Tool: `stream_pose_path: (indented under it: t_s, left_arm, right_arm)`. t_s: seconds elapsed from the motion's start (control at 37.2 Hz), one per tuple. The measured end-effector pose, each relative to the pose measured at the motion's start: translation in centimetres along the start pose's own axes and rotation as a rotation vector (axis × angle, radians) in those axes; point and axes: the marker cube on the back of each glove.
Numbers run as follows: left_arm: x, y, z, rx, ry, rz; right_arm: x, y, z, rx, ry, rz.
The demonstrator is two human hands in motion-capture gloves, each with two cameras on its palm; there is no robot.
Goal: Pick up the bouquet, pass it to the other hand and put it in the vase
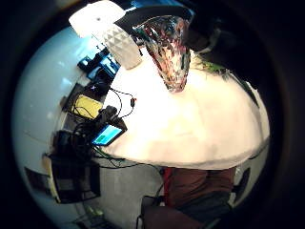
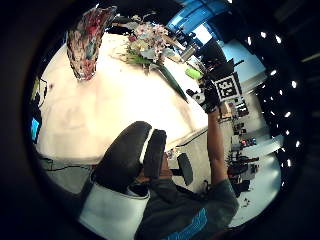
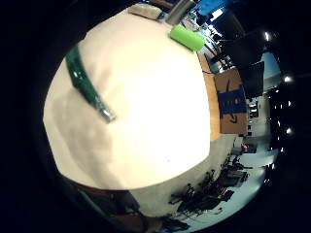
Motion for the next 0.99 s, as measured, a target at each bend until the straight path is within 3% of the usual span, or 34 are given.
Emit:
stream_pose_path:
  t_s: [0.16, 0.35, 0.48, 0.73, 0.99]
  left_arm:
    - [0.0, -0.3, 0.7, -0.019, 0.007, 0.001]
    - [-0.1, -1.0, 2.2, -0.042, 0.006, 0.01]
    - [-0.3, -1.0, 2.6, -0.061, -0.001, 0.0]
    - [-0.2, -0.9, 2.7, -0.061, 0.008, 0.004]
    - [-0.5, -0.9, 2.5, -0.083, 0.006, -0.011]
  right_arm:
    - [0.7, -2.4, 3.2, -0.044, -0.062, 0.022]
    - [-0.1, -2.8, 4.9, -0.195, -0.143, 0.104]
    - [0.1, -5.0, 8.0, -0.172, -0.061, 0.147]
    - [-1.1, -4.5, 6.8, -0.064, 0.165, 0.172]
    - [-0.5, -5.8, 7.7, -0.028, 0.132, 0.175]
